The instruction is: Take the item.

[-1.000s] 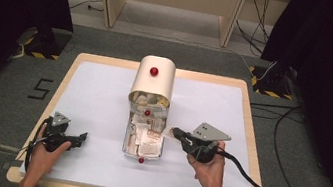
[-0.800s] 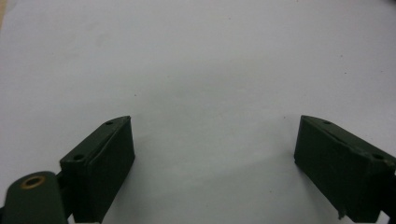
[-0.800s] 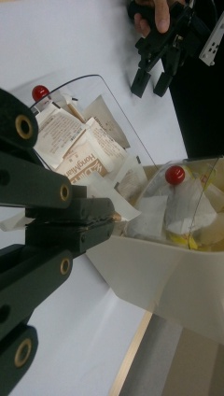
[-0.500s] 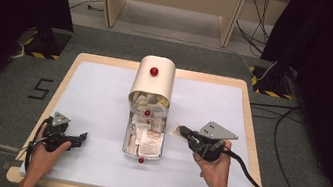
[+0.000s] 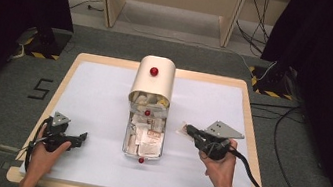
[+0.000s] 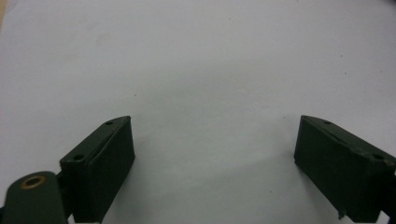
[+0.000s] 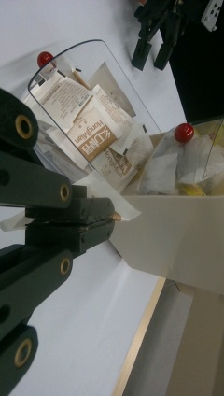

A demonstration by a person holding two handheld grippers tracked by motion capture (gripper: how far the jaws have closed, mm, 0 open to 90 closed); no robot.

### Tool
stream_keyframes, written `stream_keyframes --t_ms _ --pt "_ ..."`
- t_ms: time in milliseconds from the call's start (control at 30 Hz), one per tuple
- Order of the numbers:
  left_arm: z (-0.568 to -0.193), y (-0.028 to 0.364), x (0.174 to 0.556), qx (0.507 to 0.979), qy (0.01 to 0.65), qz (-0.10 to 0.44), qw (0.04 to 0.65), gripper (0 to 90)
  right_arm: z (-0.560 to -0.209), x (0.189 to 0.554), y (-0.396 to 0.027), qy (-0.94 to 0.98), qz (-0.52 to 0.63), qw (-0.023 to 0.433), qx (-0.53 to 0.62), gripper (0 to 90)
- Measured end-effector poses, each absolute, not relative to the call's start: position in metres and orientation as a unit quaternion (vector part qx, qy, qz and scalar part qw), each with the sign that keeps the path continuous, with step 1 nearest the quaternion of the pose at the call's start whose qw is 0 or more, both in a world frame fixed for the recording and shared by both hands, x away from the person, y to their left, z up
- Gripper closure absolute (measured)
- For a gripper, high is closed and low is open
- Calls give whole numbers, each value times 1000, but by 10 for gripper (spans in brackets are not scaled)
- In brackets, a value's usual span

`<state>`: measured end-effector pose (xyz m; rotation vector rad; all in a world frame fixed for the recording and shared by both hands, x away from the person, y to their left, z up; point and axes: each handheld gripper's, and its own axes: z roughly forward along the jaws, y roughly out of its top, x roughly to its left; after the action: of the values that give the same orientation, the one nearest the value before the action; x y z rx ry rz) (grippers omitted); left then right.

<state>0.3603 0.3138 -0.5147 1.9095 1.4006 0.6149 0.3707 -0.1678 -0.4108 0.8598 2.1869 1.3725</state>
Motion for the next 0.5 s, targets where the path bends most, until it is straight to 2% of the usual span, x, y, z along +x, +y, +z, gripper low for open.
stream_keyframes --t_ms 500 --pt "-515 314 360 734 538 236 341 113 -416 377 -183 778 489 214 331 887"
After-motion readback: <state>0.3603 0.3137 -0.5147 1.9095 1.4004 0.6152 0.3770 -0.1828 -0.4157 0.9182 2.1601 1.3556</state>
